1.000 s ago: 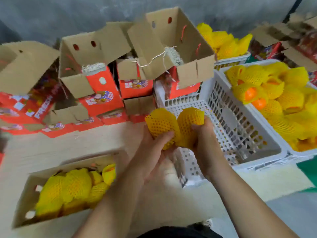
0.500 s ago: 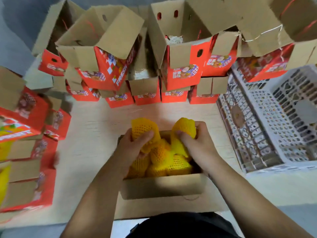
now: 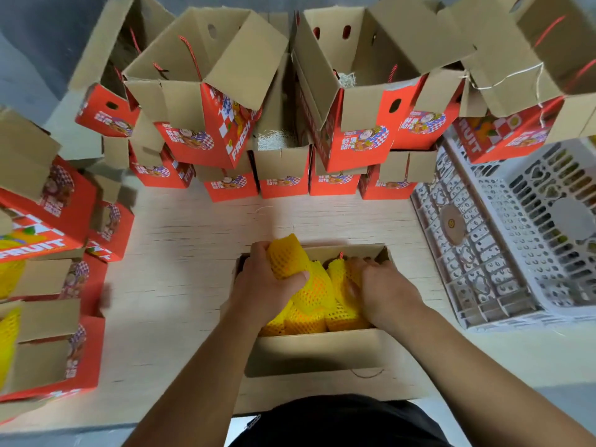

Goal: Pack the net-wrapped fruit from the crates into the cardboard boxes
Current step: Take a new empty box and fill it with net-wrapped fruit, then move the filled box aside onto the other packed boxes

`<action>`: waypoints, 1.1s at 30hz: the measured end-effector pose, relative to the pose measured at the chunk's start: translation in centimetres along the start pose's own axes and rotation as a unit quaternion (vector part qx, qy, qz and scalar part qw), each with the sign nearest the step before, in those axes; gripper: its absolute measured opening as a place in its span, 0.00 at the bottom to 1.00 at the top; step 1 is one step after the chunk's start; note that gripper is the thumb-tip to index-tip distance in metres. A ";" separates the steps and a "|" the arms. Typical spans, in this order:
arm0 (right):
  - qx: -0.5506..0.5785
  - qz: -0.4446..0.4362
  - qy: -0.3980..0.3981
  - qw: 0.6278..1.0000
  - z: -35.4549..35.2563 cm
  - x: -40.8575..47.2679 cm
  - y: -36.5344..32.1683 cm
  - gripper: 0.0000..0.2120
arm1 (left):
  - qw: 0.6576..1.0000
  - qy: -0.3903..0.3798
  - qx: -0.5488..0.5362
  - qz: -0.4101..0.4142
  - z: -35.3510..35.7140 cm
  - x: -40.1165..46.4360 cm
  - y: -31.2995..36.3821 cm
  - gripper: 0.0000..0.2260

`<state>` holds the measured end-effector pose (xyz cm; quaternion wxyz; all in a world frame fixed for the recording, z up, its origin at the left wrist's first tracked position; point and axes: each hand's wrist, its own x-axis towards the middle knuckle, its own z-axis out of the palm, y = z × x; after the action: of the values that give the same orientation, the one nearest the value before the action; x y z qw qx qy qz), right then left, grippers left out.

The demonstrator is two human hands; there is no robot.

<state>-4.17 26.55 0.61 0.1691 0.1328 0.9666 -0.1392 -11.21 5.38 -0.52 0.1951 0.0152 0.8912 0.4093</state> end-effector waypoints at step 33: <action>0.307 -0.226 0.161 0.910 3.4 -3.9 2.9 0.25 | 0.987 0.151 0.002 -0.061 0.9 -6.1 -5.4 0.18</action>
<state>1.29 27.36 -1.73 -0.0742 -0.0229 0.8944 -0.4405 -4.48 1.30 -2.99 0.0825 -0.1009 0.9105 0.3925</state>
